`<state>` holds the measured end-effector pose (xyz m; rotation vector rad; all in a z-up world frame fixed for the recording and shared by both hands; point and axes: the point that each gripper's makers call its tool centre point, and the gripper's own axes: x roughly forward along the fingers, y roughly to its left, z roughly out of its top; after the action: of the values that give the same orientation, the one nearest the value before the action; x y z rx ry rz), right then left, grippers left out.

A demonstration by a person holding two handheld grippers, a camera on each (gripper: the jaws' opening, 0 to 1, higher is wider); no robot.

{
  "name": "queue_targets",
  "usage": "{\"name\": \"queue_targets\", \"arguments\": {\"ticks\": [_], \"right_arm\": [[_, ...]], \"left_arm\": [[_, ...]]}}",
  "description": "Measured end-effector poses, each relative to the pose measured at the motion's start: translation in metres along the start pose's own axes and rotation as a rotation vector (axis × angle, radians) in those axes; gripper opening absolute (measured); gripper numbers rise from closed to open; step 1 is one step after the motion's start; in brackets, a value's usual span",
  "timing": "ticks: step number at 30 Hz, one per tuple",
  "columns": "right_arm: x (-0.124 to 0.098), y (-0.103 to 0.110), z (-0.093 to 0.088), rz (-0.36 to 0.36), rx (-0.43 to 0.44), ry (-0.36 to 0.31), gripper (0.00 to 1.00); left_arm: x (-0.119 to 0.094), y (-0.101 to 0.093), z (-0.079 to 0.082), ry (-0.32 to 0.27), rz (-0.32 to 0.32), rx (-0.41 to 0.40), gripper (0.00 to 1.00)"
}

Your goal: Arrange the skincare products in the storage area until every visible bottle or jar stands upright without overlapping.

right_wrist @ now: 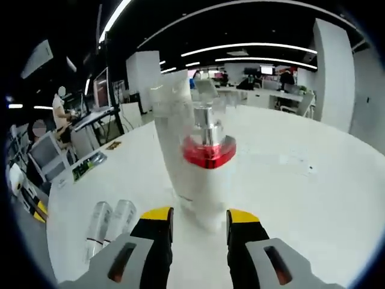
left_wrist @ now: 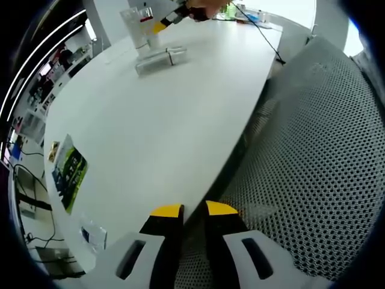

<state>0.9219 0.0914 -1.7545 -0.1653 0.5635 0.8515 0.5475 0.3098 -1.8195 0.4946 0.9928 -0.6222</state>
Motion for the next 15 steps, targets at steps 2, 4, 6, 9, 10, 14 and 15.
{"name": "queue_targets", "arguments": {"ticks": [2,4,6,9,10,14,15], "right_arm": [[-0.004,0.01,-0.011,0.005,0.034,0.022,0.33],[-0.006,0.021,-0.015,0.017,0.047,0.028,0.33],[-0.007,0.035,-0.019,0.033,0.045,0.051,0.32],[-0.007,0.058,-0.02,0.063,0.048,0.063,0.31],[-0.005,0.066,-0.02,0.081,0.044,0.069,0.31],[-0.001,0.101,-0.027,0.175,0.013,0.15,0.26],[0.001,0.105,-0.028,0.182,-0.007,0.162,0.25]], "left_arm": [[-0.001,0.0,0.0,0.0,0.002,0.001,0.1],[-0.001,0.001,0.002,-0.006,0.006,0.002,0.1],[-0.001,0.001,0.002,-0.008,0.006,0.002,0.1],[-0.002,0.002,0.003,-0.014,0.012,0.005,0.1],[-0.002,0.003,0.003,-0.015,0.013,0.006,0.1],[-0.002,0.004,0.004,-0.018,0.02,0.006,0.1],[-0.003,0.004,0.004,-0.021,0.022,0.005,0.1]]}}
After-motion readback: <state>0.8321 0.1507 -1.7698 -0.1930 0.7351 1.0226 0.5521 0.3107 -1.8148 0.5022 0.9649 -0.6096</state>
